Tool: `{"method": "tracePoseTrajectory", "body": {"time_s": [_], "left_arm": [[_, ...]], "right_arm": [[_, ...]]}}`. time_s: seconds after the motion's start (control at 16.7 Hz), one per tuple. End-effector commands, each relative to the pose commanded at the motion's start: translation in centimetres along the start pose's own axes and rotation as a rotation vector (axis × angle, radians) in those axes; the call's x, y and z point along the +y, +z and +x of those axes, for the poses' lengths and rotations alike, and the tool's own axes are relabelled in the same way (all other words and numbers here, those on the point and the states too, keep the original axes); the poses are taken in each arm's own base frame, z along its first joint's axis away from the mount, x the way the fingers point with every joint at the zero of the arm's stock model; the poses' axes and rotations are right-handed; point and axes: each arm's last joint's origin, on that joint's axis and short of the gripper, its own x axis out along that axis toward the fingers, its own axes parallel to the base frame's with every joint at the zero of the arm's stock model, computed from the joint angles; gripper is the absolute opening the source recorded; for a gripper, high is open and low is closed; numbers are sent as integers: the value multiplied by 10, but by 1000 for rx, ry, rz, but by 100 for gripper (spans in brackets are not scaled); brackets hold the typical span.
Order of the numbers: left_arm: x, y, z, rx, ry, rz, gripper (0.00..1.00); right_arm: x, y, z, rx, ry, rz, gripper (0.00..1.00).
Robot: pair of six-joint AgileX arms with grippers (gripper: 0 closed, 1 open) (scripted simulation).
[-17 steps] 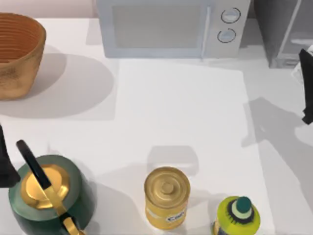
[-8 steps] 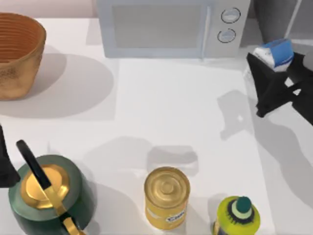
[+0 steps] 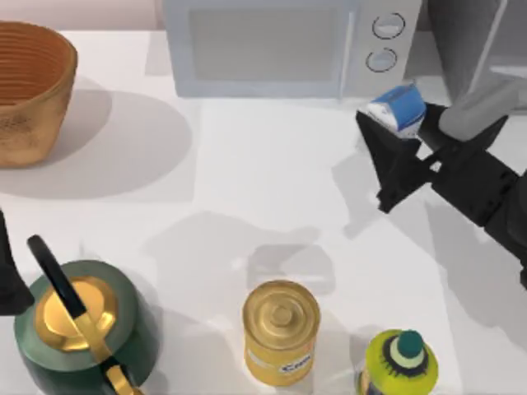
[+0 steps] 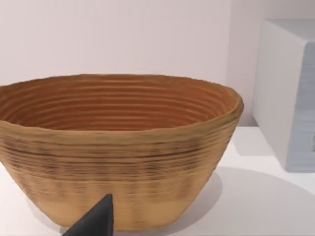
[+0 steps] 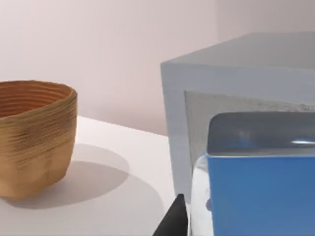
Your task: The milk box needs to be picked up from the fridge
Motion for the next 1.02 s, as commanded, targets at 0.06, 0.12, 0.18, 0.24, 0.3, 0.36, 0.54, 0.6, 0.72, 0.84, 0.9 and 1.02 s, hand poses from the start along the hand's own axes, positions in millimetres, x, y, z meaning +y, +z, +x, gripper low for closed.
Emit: {"method": "tracePoseTrajectory", "body": {"time_s": [0.06,0.12,0.18,0.24,0.3,0.36,0.54,0.6,0.72,0.84,0.9,1.02], "left_arm": [[0,0,0,0,0,0,100],[0,0,0,0,0,0,100],[0,0,0,0,0,0,100],[0,0,0,0,0,0,100],[0,0,0,0,0,0,100],[0,0,0,0,0,0,100],[0,0,0,0,0,0,100],[0,0,0,0,0,0,100],[0,0,0,0,0,0,100],[0,0,0,0,0,0,100],[0,0,0,0,0,0,100],[0,0,0,0,0,0,100]], "right_arm": [[0,-7,4,4,11,-4,0],[0,-15,7,9,18,-9,0],[0,-22,10,15,26,-14,0],[0,-30,12,21,34,-17,0],[0,-39,15,28,42,-22,0],[0,-48,17,34,51,-27,0],[-2,-73,21,53,60,-60,0],[-4,-79,21,56,58,-73,0],[-6,-86,21,60,48,-96,0],[-8,-87,20,62,42,-106,0],[-8,-87,20,62,42,-106,0],[-8,-87,20,62,42,-106,0]]}}
